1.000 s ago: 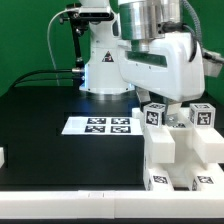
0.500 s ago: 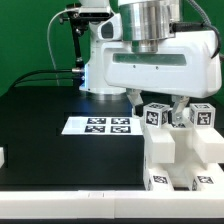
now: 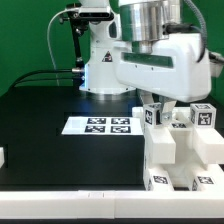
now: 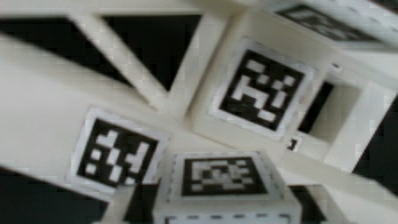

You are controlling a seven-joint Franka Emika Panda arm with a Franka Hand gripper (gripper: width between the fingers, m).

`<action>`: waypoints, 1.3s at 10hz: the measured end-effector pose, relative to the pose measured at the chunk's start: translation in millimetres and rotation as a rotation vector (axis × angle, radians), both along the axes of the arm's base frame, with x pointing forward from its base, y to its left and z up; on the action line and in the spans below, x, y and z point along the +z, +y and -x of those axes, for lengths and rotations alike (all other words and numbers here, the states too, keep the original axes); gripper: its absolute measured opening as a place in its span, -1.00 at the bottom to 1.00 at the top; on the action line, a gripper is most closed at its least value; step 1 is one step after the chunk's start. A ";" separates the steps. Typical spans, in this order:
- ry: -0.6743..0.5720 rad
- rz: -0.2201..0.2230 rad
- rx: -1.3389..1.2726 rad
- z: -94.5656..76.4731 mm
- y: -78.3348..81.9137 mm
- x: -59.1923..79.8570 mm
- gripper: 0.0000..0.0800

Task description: Assemble chair

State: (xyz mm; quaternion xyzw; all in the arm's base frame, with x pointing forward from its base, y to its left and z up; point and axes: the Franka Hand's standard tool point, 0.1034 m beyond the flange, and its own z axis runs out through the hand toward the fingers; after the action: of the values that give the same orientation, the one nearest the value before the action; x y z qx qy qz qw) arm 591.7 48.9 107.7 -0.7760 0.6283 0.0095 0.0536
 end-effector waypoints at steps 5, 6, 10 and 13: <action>0.044 -0.035 -0.654 -0.9 0.3 -0.3 -0.34; 0.048 -0.037 -0.707 -0.7 0.3 -0.1 -0.34; 0.046 -0.022 -0.465 1.7 1.5 -0.5 0.09; 0.037 -0.016 0.034 3.9 3.5 2.0 0.58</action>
Offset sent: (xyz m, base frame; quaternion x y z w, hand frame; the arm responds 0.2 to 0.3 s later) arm 0.0076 0.0055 -0.0034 0.0444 -0.0010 0.4199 0.9065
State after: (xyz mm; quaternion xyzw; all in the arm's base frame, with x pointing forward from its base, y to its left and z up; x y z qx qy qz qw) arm 587.8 52.4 109.7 -0.7859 0.6158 0.0299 0.0480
